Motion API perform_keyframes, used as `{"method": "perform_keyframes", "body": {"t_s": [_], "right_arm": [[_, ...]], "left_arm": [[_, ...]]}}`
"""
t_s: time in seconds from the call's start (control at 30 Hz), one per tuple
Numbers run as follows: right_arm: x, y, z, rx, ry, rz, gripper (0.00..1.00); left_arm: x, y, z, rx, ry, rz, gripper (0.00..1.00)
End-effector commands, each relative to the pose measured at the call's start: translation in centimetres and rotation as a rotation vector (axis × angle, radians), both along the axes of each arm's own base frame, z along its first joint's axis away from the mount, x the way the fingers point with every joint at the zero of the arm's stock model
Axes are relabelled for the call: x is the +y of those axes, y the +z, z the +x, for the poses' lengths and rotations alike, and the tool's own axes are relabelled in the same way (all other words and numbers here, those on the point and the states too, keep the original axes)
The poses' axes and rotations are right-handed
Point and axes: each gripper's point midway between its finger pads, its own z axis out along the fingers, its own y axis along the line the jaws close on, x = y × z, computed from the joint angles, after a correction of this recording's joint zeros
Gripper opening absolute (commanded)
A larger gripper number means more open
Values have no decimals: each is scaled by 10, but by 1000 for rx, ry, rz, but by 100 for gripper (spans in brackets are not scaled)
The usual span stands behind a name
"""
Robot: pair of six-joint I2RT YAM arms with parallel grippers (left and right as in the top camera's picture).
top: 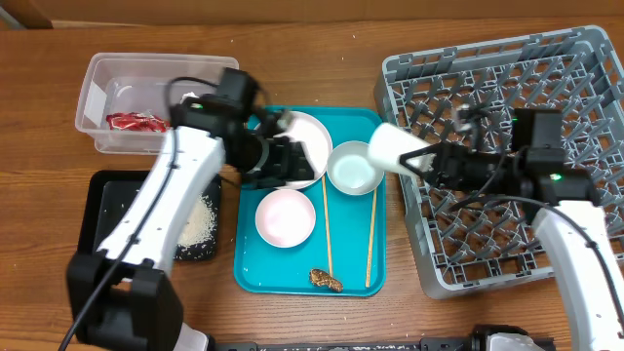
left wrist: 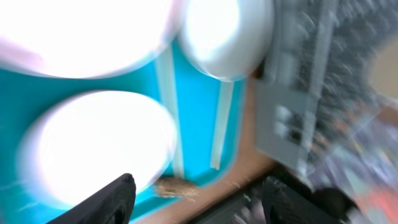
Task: Sort waste into correct bins and load items into the dishwasher
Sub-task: 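Place the white cup in the dish rack's right side with right gripper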
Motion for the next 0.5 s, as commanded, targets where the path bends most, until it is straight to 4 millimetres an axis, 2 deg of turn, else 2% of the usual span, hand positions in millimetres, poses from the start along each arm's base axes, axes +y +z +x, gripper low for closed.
{"method": "perform_keyframes", "body": {"t_s": [0.0,0.1,0.23,0.33,0.37,0.47], "right_arm": [[-67,21,30,-32,-273,-264,4],[-107,37,29,-7,-410,-387,4],[-163,49,13,83,-628,-521,4],[-210,44,-12,203,-815,-642,4],[-228,38,-27,275,-891,-692,4],[-259,24,-58,435,-1024,-754,4]], "left_arm": [[52,40,17,-204,86,139,67],[66,54,15,-253,121,162,68],[66,60,12,-273,119,168,66],[63,58,11,-267,110,168,66],[62,58,10,-267,105,168,66],[59,58,11,-270,100,167,66]]}}
